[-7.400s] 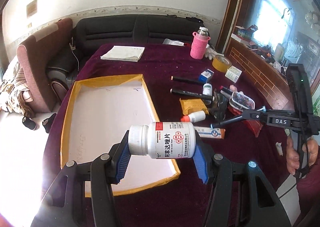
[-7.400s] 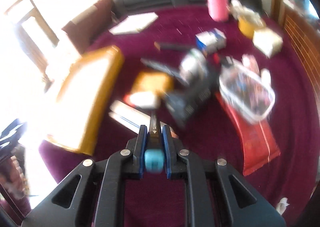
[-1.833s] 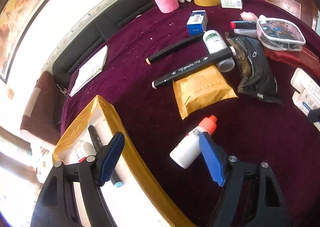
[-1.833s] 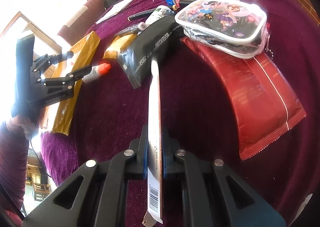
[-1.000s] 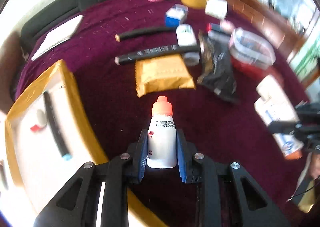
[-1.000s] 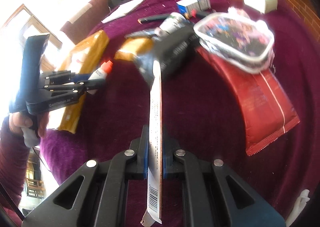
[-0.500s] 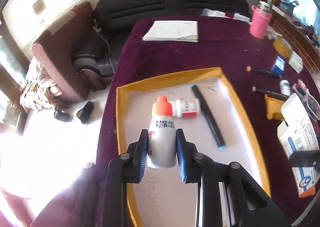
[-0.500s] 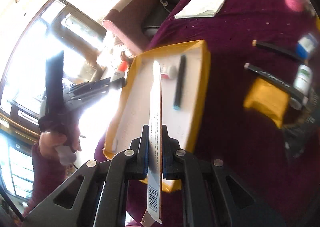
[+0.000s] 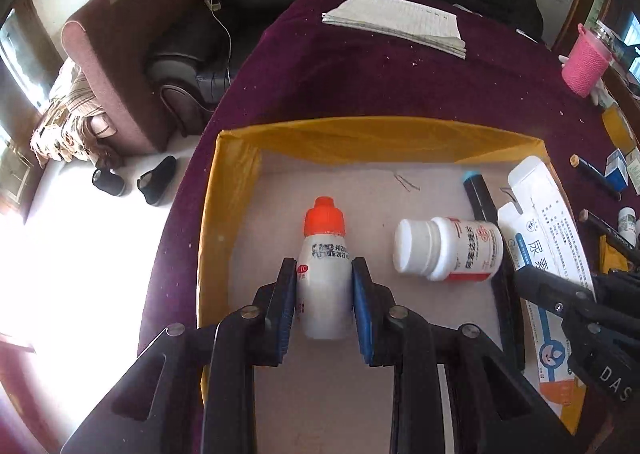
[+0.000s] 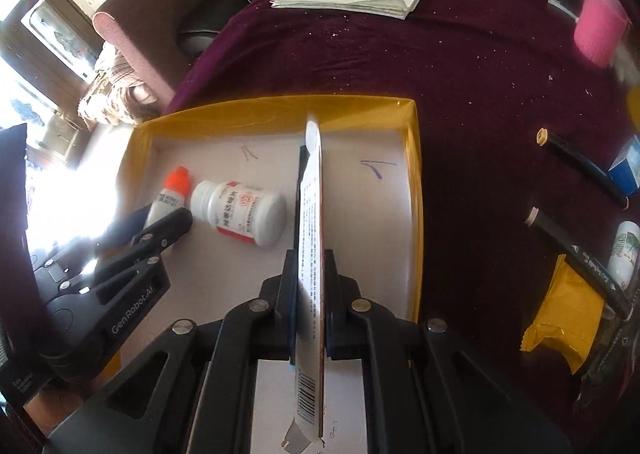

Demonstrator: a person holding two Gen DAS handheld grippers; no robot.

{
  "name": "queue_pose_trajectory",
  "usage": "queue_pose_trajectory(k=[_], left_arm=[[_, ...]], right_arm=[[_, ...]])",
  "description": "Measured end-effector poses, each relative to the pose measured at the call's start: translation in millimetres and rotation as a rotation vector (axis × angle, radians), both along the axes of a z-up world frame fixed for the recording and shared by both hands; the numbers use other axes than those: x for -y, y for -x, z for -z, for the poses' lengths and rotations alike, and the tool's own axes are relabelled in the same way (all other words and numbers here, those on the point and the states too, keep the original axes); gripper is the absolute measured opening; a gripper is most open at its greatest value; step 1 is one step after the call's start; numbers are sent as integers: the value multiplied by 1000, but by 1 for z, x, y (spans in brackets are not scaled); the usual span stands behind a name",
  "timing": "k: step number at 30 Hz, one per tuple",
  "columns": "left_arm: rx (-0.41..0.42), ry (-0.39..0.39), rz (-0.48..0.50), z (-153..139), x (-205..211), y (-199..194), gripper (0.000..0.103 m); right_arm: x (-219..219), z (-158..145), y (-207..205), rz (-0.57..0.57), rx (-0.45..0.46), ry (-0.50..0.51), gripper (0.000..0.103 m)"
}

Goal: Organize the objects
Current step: 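Grasp the orange-capped dropper bottle with the left tool while the right tool carries the tube to the tray, then grasp the black pouch with the left tool while the right tool grasps a black marker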

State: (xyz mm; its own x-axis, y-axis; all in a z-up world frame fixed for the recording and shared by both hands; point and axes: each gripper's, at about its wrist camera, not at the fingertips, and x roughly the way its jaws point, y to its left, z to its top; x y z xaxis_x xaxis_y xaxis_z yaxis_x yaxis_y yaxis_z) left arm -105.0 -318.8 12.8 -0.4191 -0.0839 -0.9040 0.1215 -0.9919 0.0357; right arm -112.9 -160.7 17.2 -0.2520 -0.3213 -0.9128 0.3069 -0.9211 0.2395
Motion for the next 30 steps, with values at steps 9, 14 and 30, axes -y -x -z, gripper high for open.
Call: queue_pose_trajectory(k=[9, 14, 30], left_arm=[[-71, -26, -33, -23, 4, -15, 55], [-136, -15, -67, -51, -1, -35, 55], [-167, 7, 136, -14, -100, -85, 69]], right_arm=[[-3, -25, 1, -8, -85, -7, 14], [-30, -52, -2, 54, -133, 58, 15], [-260, -100, -121, 249, -271, 98, 14]])
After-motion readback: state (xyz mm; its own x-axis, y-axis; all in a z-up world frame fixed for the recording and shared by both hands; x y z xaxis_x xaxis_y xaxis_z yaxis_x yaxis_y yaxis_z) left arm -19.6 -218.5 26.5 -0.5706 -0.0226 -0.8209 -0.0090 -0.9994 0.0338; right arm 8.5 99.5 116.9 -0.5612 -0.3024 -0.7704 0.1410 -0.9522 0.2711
